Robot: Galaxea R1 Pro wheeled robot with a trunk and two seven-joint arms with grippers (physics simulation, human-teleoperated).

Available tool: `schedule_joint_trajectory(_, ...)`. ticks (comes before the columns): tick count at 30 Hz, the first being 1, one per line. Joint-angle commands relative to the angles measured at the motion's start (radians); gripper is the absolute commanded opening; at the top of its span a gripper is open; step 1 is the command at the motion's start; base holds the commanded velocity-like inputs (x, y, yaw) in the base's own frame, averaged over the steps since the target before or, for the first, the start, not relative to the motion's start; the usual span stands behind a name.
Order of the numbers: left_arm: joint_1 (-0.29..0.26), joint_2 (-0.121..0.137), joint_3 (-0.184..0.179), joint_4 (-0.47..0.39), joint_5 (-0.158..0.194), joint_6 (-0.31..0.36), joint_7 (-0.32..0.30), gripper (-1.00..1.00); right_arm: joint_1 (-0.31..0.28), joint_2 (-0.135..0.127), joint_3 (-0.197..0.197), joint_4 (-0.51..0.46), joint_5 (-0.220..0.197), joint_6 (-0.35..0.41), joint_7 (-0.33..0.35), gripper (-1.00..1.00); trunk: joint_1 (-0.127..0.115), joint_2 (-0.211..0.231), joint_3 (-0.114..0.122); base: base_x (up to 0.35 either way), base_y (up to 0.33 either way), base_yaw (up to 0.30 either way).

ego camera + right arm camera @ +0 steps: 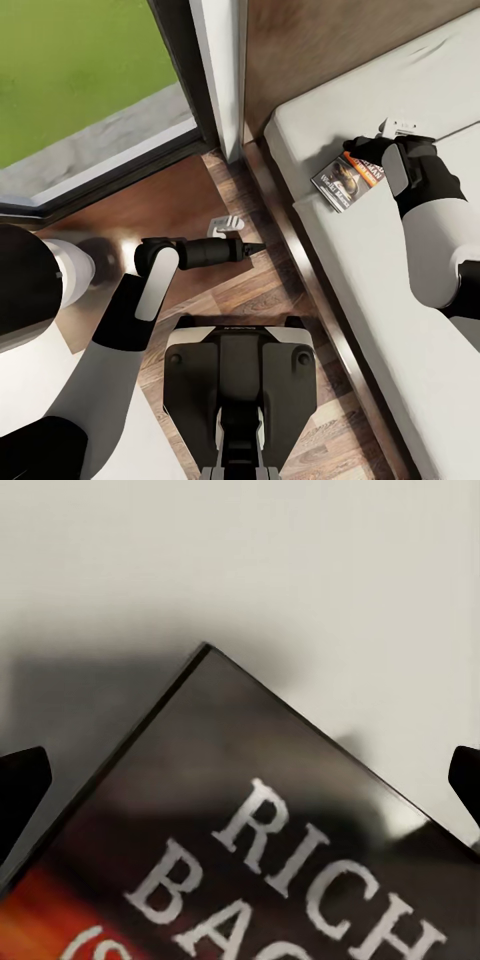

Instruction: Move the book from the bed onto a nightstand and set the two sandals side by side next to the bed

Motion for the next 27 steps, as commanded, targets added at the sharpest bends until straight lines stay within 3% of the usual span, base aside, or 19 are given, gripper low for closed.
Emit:
schedule_joint_trajectory(1, 0.0, -0.001, 0.001, 0.0, -0.011, 0.003, -0.01, 1.0, 0.0, 0.0, -0.001, 0.058, -0.013, 0.008, -0.002, 1.0, 0.001, -0.001, -0.001, -0.022, 0.007, 0.0)
schedule_joint_trajectory(27, 0.0, 0.001, 0.001, -0.002, -0.011, 0.003, -0.01, 1.0, 0.0, 0.0, -0.001, 0.058, -0.013, 0.008, -0.002, 1.0, 0.001, -0.001, -0.001, -0.054, 0.03, 0.0)
